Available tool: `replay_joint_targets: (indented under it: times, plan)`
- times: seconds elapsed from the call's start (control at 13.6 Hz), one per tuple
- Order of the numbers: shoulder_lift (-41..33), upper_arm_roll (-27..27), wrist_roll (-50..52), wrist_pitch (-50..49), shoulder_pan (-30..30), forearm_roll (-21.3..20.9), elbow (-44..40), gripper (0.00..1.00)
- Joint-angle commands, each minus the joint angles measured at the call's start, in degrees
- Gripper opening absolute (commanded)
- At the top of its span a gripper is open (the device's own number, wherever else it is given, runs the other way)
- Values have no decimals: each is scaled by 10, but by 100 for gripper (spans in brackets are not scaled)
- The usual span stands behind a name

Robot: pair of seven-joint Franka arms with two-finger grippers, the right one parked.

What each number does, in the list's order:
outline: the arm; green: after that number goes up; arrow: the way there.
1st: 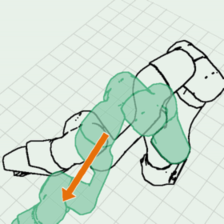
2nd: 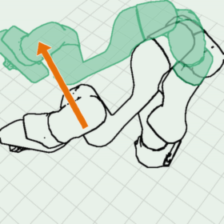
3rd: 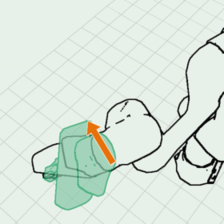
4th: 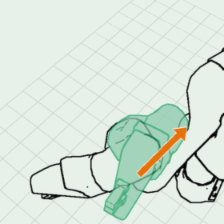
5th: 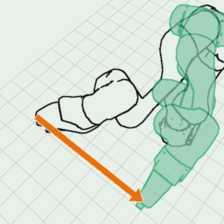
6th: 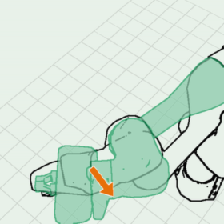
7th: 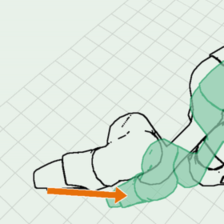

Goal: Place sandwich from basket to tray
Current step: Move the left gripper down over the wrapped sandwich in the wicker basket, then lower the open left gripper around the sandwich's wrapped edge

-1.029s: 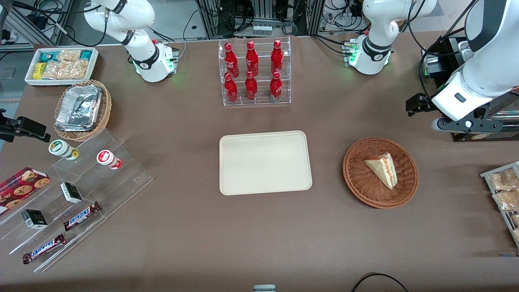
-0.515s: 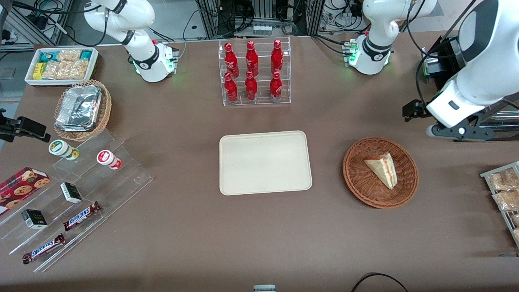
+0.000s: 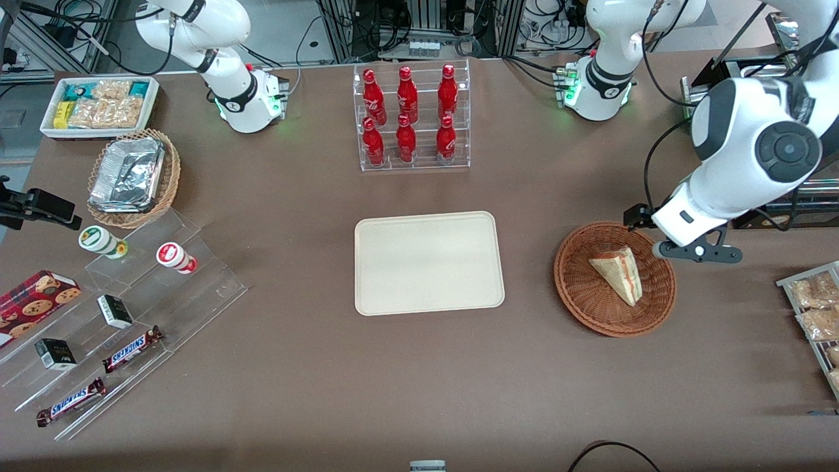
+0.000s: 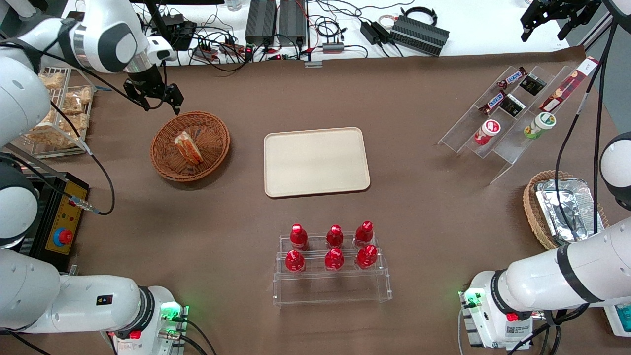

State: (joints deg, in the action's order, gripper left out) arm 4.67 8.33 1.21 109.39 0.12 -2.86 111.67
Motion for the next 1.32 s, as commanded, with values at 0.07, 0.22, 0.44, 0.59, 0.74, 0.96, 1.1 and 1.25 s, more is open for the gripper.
replay_joint_targets:
  times: [0.07,0.22,0.44,0.59,0.74,0.96,1.1,1.25]
  plan:
    - [8,-5,-6,90,1,-2,57,100]
    - [15,-7,-2,138,1,-2,85,100]
    - [21,-21,26,184,1,-1,112,100]
    - [23,-22,97,205,0,-1,124,100]
    - [23,-22,198,238,0,-1,141,100]
    - [42,-22,342,258,-5,-1,141,100]
    - [48,-21,415,270,-7,-1,142,100]
    - [54,-21,440,275,-7,-1,142,100]
